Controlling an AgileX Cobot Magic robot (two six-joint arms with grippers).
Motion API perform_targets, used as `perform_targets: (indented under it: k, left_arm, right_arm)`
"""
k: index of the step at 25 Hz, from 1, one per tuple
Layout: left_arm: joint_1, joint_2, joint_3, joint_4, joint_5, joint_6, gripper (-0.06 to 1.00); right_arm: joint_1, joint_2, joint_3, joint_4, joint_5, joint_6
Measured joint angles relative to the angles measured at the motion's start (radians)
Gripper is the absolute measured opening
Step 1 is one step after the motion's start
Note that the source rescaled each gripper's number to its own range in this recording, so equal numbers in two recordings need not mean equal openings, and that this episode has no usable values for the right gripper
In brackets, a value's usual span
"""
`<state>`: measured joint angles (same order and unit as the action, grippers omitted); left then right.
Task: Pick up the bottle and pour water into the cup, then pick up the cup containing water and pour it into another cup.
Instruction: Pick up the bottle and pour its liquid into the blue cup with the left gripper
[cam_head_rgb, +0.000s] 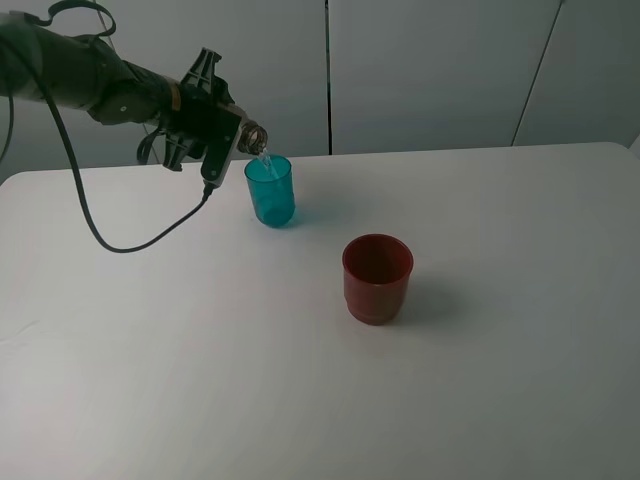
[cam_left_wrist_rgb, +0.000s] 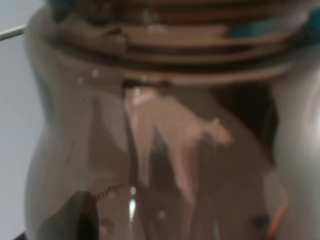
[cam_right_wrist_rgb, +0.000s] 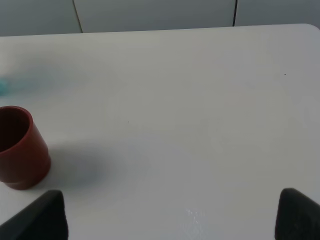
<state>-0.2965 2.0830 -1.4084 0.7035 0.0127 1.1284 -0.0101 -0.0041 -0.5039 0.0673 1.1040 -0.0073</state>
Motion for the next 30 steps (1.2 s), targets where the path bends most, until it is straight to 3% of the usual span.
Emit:
perform_targets:
  k: [30]
  left_arm:
    - [0.035, 0.000, -0.008, 0.026, -0.073, 0.070, 0.01]
  right_arm:
    - [0.000, 0.000, 0.000, 0.000, 0.000, 0.000]
